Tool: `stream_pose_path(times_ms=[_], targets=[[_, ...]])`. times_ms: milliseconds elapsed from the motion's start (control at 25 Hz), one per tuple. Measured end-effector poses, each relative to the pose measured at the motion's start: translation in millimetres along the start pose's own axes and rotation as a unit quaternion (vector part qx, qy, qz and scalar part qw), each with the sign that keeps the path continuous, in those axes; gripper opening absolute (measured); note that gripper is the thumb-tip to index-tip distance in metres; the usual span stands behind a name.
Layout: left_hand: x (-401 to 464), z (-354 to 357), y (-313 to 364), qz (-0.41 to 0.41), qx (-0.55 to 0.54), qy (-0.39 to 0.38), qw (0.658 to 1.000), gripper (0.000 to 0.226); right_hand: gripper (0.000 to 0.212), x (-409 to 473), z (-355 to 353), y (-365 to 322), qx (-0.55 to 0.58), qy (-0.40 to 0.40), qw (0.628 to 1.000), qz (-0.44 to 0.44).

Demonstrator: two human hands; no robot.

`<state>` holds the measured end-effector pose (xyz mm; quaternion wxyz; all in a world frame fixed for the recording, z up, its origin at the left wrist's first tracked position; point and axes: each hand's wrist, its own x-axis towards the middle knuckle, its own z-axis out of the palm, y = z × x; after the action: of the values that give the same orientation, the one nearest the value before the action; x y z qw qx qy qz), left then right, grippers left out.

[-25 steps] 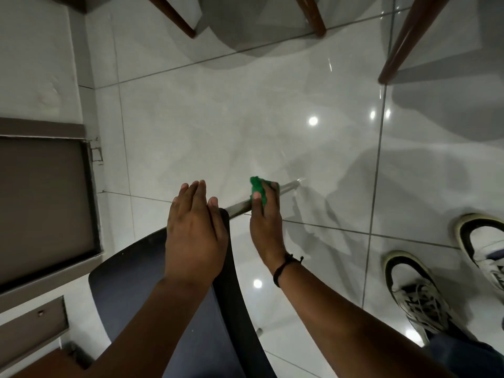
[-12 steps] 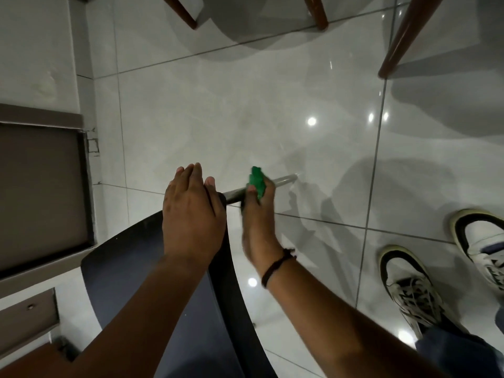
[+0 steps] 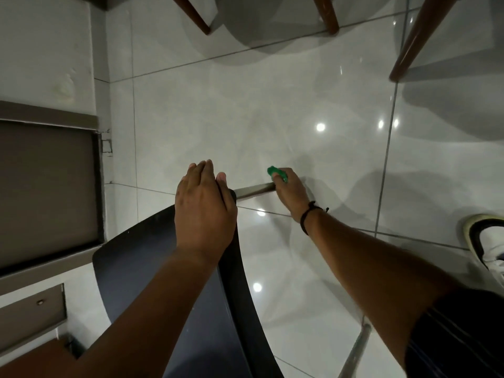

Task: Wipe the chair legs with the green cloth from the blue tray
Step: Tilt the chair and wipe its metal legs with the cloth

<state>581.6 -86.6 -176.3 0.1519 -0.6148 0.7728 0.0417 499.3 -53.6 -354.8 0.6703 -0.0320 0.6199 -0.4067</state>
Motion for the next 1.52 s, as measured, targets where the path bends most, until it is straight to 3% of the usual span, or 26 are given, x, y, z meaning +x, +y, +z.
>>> stream_pose_path(times_ms=[80, 200, 280, 360, 480, 600, 720, 920, 1080, 1160, 1240, 1400, 1520], targets=[[1, -1, 1, 0.002, 0.002, -0.001, 1.000, 0.054, 0.027, -22, 4, -16, -0.063, -0.031, 0.994, -0.080], [-2, -2, 4, -0.003, -0.004, -0.008, 1.000, 0.053, 0.032, -74, 19, -24, -0.049, -0.102, 0.960, -0.256], [-2, -1, 3, -0.006, -0.005, -0.006, 1.000, 0.053, 0.035, -78, 22, -16, -0.052, -0.119, 0.942, -0.310], [-3, 0, 3, -0.004, -0.001, 0.000, 1.000, 0.054, 0.034, -52, 15, -2, -0.061, -0.092, 0.959, -0.262], [-2, 3, 2, -0.005, -0.007, 0.010, 1.000, 0.054, 0.037, -1, -5, 15, -0.047, -0.014, 0.996, -0.078], [-3, 6, 0, -0.002, -0.021, 0.026, 0.999, 0.053, 0.039, 4, 8, 21, 0.070, 0.062, 0.996, 0.004], [-5, 5, 0, -0.004, -0.015, 0.027, 1.000, 0.054, 0.037, -43, 43, 11, 0.164, 0.084, 0.982, -0.039], [-4, 4, 3, -0.006, -0.011, 0.013, 1.000, 0.055, 0.039, -97, 50, 18, 0.130, -0.008, 0.980, -0.148], [-5, 7, 0, 0.002, -0.019, 0.030, 0.999, 0.054, 0.024, -46, 45, 12, 0.098, 0.088, 0.988, -0.086], [-4, 10, -2, 0.008, -0.019, 0.043, 0.999, 0.055, 0.025, -7, 25, 11, 0.017, 0.100, 0.994, -0.038], [-3, 13, -3, 0.013, -0.020, 0.050, 0.998, 0.055, 0.028, 3, 11, 6, -0.048, 0.059, 0.996, -0.039], [-5, 5, 1, 0.006, -0.020, 0.031, 0.999, 0.054, 0.029, -61, 30, -7, -0.044, -0.062, 0.983, -0.167], [-6, 4, 4, 0.003, -0.019, 0.021, 1.000, 0.054, 0.030, -55, 23, 0, -0.082, -0.100, 0.974, -0.186]])
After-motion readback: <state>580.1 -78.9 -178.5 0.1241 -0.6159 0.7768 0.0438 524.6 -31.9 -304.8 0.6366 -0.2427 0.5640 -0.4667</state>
